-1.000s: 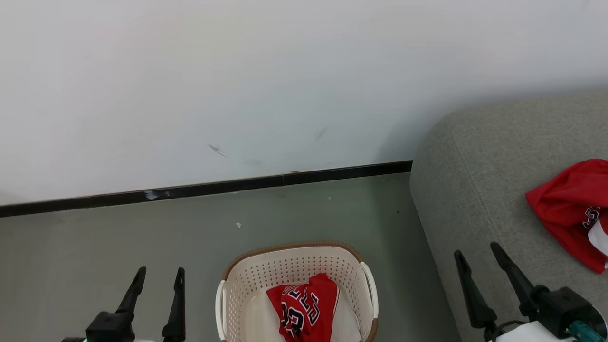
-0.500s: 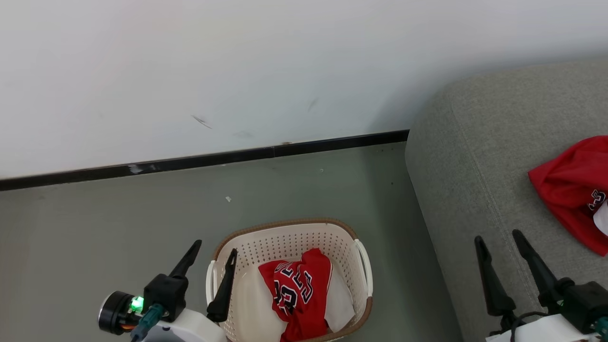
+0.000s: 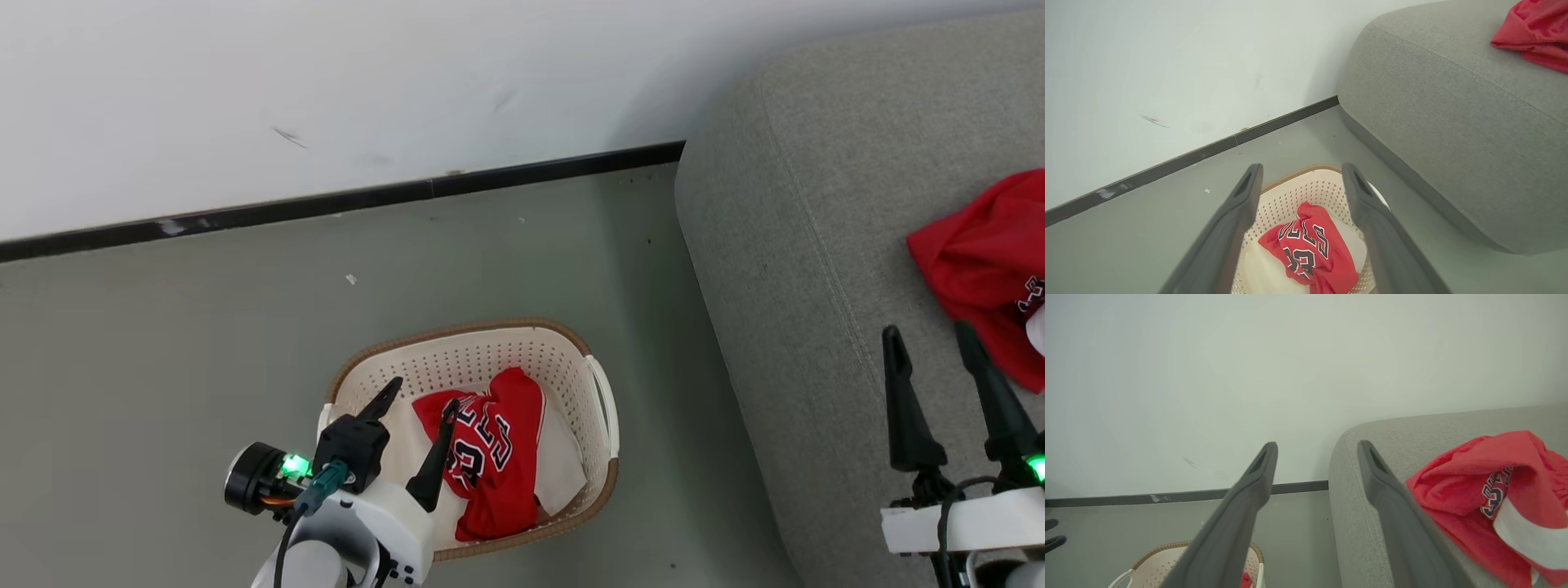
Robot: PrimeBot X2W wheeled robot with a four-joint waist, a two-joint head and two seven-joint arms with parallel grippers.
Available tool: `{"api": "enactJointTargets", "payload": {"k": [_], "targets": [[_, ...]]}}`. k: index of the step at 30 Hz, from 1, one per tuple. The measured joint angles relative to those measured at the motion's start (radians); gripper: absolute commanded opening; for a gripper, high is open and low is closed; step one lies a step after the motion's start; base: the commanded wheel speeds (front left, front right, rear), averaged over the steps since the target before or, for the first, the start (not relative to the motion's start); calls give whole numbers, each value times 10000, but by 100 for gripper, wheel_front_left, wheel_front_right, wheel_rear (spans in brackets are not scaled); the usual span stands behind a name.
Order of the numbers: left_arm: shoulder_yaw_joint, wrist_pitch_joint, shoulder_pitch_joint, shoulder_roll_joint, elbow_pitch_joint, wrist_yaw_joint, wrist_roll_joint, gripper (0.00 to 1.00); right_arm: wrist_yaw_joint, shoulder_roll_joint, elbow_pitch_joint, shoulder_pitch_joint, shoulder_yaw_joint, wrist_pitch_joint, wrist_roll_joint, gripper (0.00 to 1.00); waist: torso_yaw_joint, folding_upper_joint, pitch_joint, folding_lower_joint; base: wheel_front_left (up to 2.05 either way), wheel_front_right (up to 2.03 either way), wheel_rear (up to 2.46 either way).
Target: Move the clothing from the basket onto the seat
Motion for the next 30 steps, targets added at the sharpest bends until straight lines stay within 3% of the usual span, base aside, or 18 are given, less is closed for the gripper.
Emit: {"api": "enactJointTargets", "payload": {"k": [30], "targets": [[144,2,-2137,-167,2863,136,364,100,0,0,-663,-3026,397,-27,961,100,-1606,0,3333,0,0,0,0]]}}
